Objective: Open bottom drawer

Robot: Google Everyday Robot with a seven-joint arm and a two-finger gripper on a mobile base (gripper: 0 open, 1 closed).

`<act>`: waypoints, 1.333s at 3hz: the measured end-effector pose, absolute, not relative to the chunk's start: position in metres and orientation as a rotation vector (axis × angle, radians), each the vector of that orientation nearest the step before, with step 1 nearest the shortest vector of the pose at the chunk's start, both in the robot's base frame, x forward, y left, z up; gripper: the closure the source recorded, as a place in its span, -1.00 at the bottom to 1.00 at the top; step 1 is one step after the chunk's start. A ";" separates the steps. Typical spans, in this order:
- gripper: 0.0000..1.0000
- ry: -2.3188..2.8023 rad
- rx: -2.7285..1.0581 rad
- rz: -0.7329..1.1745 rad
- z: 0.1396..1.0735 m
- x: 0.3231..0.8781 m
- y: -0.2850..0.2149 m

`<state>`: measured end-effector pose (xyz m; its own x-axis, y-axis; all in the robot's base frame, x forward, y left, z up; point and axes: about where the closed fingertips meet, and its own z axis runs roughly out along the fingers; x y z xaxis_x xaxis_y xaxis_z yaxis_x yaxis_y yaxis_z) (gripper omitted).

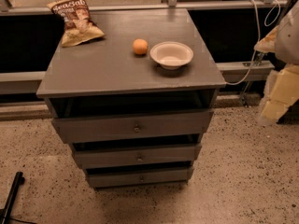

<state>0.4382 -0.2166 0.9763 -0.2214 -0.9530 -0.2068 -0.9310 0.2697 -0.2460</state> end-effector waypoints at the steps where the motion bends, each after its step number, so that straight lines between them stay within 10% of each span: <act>1: -1.00 2.232 -1.724 -0.099 0.976 0.438 -0.217; 4: -1.00 2.010 -1.765 0.360 0.819 0.425 -0.174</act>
Offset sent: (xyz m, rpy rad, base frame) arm 0.0121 0.0014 -0.0279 0.0103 0.0401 0.0101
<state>0.4252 -0.1737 0.8190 -0.0898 -0.8699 -0.4849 -0.9842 0.1521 -0.0905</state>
